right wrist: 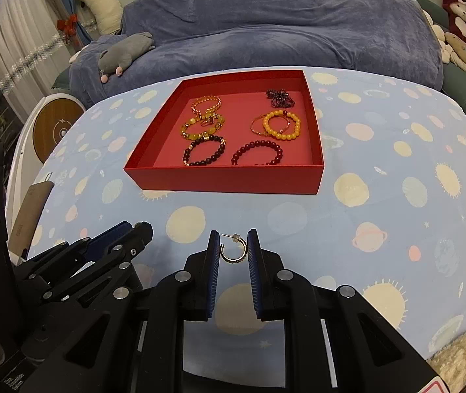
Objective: Organize jewelry
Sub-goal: 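Carry both hoop earrings into the red box and open both tools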
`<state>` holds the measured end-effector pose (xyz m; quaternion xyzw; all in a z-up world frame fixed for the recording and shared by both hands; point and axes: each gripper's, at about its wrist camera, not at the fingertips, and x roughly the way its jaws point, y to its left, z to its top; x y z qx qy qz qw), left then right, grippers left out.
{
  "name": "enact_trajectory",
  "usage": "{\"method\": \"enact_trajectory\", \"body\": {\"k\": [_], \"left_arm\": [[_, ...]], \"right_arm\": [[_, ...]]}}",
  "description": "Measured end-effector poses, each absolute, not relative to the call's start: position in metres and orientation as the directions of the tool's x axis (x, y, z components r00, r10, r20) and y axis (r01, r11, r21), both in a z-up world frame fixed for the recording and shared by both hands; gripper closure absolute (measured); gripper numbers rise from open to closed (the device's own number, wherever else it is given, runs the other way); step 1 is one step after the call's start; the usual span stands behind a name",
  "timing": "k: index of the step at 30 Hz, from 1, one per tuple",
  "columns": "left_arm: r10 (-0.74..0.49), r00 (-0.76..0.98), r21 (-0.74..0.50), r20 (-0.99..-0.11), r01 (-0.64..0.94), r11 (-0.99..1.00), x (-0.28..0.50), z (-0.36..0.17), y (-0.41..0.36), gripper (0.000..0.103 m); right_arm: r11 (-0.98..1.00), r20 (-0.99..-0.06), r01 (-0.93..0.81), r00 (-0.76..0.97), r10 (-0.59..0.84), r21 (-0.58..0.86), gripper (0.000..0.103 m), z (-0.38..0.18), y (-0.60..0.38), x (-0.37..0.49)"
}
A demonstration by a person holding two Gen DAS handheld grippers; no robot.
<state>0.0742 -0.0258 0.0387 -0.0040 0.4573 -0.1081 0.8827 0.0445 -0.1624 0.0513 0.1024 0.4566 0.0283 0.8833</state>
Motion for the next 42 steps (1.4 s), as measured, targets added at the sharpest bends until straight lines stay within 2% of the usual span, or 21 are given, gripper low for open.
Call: {"method": "enact_trajectory", "body": {"k": [23,42], "left_arm": [[-0.233,0.648,-0.099,-0.725,0.237,0.966,0.151,0.102,-0.053,0.082],[-0.197,0.622,-0.059,-0.758,0.236,0.970,0.226,0.072,-0.068,0.082]], "right_arm": [[0.982,-0.706,0.018,0.698,0.123,0.189,0.087,0.117,-0.182,0.120],[0.986,-0.735,0.042,0.671,0.094,0.164,0.087,0.086,-0.193,0.191]]}}
